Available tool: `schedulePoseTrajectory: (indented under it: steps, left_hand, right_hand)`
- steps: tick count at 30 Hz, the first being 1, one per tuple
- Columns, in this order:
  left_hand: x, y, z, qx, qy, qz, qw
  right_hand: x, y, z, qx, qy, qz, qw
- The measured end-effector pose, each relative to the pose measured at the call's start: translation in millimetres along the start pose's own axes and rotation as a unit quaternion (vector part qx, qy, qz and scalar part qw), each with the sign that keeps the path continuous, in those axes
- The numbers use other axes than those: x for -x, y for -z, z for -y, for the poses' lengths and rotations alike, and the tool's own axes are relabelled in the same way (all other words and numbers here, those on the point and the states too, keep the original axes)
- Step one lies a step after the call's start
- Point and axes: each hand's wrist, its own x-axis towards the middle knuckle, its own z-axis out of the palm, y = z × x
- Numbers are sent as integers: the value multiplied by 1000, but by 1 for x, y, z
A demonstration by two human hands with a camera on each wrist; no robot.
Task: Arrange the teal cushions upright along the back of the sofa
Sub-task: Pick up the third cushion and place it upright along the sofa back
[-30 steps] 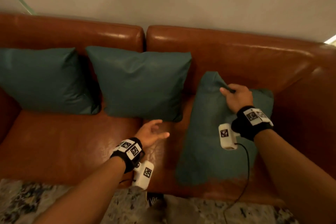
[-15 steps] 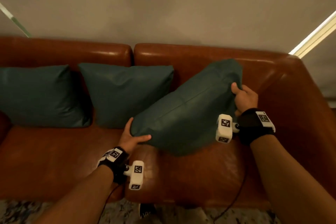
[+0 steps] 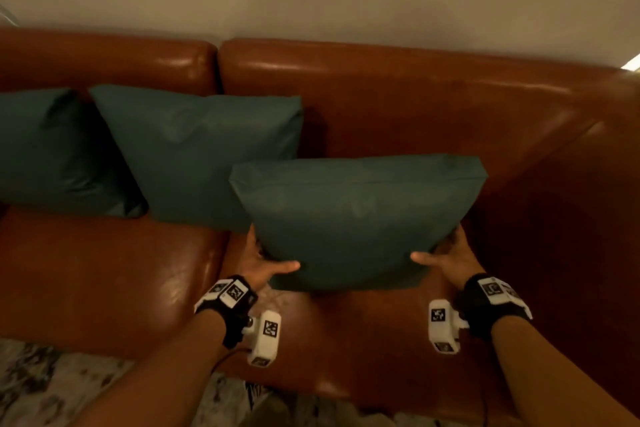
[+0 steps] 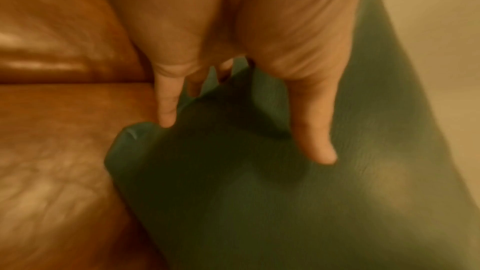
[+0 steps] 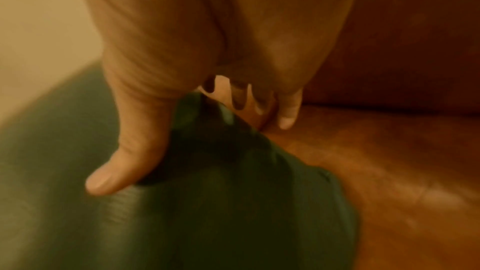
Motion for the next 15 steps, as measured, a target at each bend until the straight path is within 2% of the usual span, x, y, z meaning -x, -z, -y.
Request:
schedulePoseTrajectory:
  steps: [3,6,8,11,15]
  left_hand:
    - [-16,-17,7,8,38,-54,998]
    - [-24,-27,2,10,49,-66,997]
    - [-19,-38,-4,13,36,-60,997]
    - [-17,-67,-11,19,4,-33,999]
    - [-47,-104,-39,26,-37,-4,999]
  right_hand:
    - [-31,5,-6,60,-3,30,998]
    - [-54,11,-6,17,-2,39,999]
    - [-58,24,-8,-28,16,23,999]
    - [-55,50,-14,-42,47,-26,998]
    - [-74,76,-9,-51,73,-53,995]
